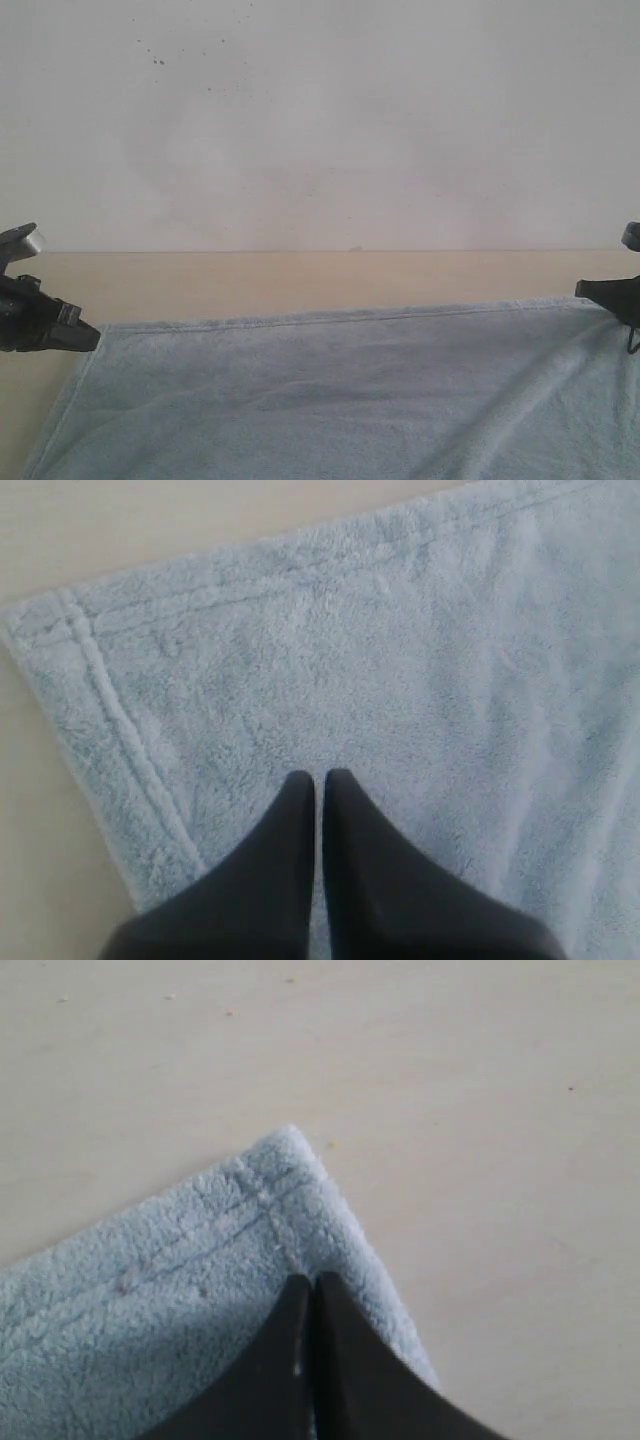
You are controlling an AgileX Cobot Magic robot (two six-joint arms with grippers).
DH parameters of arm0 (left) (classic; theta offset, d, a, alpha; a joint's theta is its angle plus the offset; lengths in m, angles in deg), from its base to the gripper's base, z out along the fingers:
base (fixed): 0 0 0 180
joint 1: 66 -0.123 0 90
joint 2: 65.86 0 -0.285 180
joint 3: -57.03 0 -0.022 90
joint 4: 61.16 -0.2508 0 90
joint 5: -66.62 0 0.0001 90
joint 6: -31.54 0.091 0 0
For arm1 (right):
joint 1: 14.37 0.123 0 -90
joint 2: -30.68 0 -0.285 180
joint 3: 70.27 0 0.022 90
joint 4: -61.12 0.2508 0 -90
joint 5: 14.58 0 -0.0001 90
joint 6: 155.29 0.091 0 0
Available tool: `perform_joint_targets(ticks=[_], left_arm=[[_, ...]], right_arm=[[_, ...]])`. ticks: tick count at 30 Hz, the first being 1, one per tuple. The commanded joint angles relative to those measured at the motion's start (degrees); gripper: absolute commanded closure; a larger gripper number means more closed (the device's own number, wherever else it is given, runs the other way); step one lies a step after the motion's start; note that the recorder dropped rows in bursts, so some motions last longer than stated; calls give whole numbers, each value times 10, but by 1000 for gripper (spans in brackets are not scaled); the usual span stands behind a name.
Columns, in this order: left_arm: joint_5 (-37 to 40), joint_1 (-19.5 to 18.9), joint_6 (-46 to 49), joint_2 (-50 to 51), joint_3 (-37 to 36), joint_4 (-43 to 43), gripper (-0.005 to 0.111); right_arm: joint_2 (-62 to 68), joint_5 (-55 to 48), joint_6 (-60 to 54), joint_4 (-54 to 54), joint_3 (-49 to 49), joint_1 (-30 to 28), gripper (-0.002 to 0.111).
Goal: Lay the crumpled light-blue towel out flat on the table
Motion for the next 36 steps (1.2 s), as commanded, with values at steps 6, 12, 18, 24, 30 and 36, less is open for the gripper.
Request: perform_joint_targets(ticks=[6,12,18,24,30,36], left_arm=[[-18,1,-3,38,2,1,103],[10,2,97,52,3,93,103],[7,1,108,32,31,161,103],[-170,1,-122,-52,31,31,103],[-267,1,-331,-187,-43,-144,103],[-469,1,-443,-358,-278,-120,103]], right_arm=[[10,-3,-9,-6,-3,-7,108],[-1,12,-5,-6,-3,-7,108],[-56,-12,5,-6,-3,-7,108],[-147,-94,11,-6,-3,-7,108],[-255,-220,52,-3,-31,-1,108],[-445,-39,85,-2,-238,69,108]])
